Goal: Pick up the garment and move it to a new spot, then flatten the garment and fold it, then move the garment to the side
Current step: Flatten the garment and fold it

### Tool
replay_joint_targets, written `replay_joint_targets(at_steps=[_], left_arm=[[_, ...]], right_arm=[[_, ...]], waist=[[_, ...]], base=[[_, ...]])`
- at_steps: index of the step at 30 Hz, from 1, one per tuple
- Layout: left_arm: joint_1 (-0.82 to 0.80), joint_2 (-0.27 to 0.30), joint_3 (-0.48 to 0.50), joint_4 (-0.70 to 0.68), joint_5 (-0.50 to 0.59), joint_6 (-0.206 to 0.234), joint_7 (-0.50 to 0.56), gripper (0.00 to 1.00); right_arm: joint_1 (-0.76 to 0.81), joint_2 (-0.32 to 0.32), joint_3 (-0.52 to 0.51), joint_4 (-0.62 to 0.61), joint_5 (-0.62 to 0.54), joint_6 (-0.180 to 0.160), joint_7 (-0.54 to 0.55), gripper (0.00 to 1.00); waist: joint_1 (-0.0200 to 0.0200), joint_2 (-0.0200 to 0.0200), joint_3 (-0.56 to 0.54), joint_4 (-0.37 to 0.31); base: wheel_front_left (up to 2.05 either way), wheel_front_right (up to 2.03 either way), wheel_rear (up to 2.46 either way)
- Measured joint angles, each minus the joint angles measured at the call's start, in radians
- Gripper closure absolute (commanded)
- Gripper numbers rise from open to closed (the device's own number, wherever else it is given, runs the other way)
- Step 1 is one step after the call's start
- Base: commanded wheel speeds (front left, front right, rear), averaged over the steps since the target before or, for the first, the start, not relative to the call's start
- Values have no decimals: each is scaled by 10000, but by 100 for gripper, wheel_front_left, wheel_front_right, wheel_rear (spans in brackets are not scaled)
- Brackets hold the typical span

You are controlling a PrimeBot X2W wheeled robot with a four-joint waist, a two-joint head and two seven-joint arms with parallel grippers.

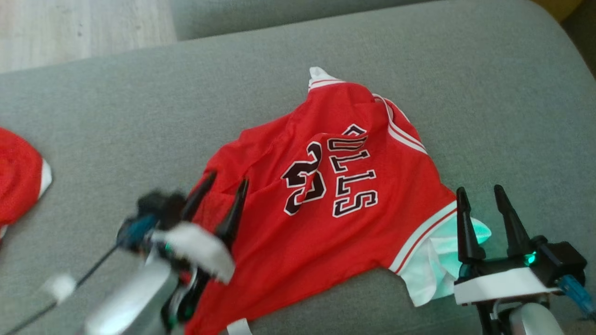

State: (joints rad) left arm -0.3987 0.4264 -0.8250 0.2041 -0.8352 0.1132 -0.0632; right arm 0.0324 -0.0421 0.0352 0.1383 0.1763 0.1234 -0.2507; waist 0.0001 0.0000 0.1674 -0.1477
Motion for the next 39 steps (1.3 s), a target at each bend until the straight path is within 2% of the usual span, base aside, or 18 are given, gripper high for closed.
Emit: replay_joint_targets(at_steps=[1,5,10,14,21,22,24,25,26,28,30,32,39], left_arm=[[0,0,0,0,0,0,0,0],[-1589,-711,-196,1638,314,-209,395,0],[-2820,-1361,-288,3515,165,-934,1174,0],[-3216,-1620,-472,4851,-196,-1544,1994,0],[-3916,-1964,-585,6358,-462,-2069,2913,0],[-3963,-2029,-573,6418,-700,-2159,3057,8],[-3997,-2151,-598,6464,-1060,-2257,3275,8],[-4045,-2138,-711,6401,-1045,-2290,3287,100],[-4073,-2107,-746,6303,-1055,-2297,3033,100],[-4058,-2201,-570,6311,-920,-2284,1434,100],[-4184,-2393,-109,6583,-669,-1655,-257,100],[-4521,-2395,196,7041,-449,-1133,-1252,100],[-5567,-2054,1129,8025,-58,-295,-1858,100]], right_arm=[[0,0,0,0,0,0,0,0],[-50,2,209,0,-2,0,2,0],[-290,0,385,0,-2,0,0,0],[-321,0,566,4,-2,0,0,0],[-415,0,754,38,-2,0,0,0],[-429,0,765,40,-2,0,0,0],[-430,0,757,48,0,0,0,0],[-430,-4,748,48,0,0,0,0],[-430,-2,740,48,0,0,0,0],[-432,-2,731,46,0,0,0,0],[-435,-2,732,46,2,0,0,0],[-443,-2,763,46,17,0,0,0],[-457,-2,890,54,12,0,0,0]], waist=[[0,0,0,0],[1,0,253,-154],[1,0,453,-408],[1,0,584,-596],[-1,0,711,-865],[-1,0,715,-892],[-2,0,731,-913],[-2,0,745,-913],[-2,0,763,-903],[-1,0,809,-880],[-1,0,858,-880],[-1,0,881,-905],[-1,0,907,-1066]], base=[[0,0,0],[0,0,0],[0,0,0],[0,0,0],[0,0,0],[0,0,0],[0,0,0],[0,0,0],[0,0,0],[0,0,0],[0,0,0],[0,0,0],[0,0,0]])
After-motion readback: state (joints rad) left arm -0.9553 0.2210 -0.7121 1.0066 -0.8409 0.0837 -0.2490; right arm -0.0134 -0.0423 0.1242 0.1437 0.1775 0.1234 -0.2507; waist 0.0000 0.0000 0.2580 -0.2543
